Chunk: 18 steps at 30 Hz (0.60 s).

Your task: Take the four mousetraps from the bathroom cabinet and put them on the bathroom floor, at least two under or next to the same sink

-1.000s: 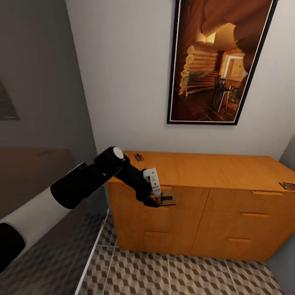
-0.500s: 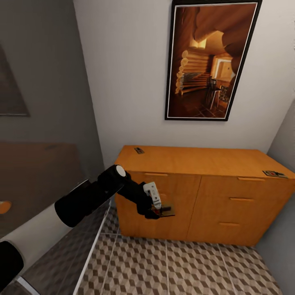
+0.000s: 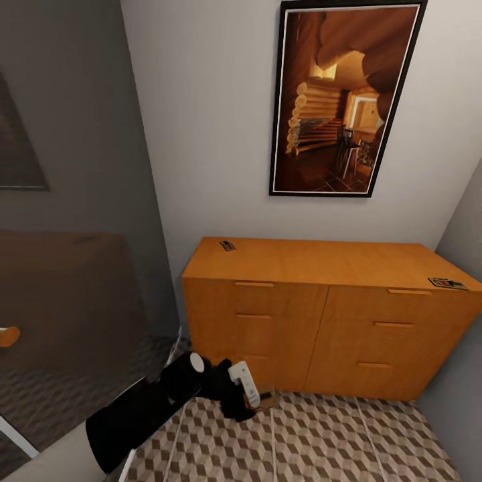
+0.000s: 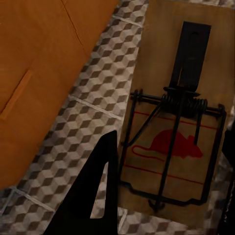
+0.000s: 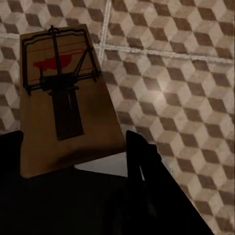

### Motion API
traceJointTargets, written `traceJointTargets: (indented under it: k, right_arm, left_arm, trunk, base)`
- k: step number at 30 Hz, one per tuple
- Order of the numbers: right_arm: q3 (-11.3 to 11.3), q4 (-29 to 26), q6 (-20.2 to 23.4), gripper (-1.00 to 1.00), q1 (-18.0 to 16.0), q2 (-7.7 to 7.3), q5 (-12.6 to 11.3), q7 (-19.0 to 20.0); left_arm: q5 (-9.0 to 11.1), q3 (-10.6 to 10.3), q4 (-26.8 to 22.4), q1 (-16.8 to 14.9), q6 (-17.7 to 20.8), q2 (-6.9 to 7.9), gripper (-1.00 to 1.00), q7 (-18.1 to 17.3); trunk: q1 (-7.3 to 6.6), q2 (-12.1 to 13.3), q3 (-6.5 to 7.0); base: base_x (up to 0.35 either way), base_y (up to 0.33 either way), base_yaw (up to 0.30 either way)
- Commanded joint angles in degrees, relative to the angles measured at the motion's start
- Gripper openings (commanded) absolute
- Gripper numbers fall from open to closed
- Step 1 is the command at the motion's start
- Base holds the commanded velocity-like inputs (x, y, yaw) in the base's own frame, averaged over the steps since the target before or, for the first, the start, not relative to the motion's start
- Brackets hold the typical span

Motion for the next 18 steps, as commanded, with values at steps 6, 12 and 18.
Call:
traceJointTargets:
  k: [6, 12, 18]
  right_arm:
    - [0.5, -4.7, -0.2, -1.0, 0.0, -0.84, -0.4, -2.3]
    - [0.5, -8.9, -0.2, -1.0, 0.0, -1.0, -0.4, -2.7]
    - [0.5, -13.0, -0.1, -1.0, 0.0, -2.01, -0.4, -3.3]
  left_arm:
    - [5.3, 1.6, 6.7, 8.4, -10.9, 0.05, -1.0, 13.7]
    - [18.0, 3.2, 22.1, 13.3, -30.1, 0.31, -1.0, 28.0]
    - [34.8, 3.3, 43.8, 14.2, -44.6, 0.05, -1.0, 35.6]
  trunk:
    - [0.0, 0.0, -0.05]
    - [0.0, 0.0, -0.05]
    - [0.0, 0.0, -0.05]
  base:
    - [0.0, 0.0, 0.0]
    - [0.0, 0.0, 0.0]
    - [0.0, 0.0, 0.0]
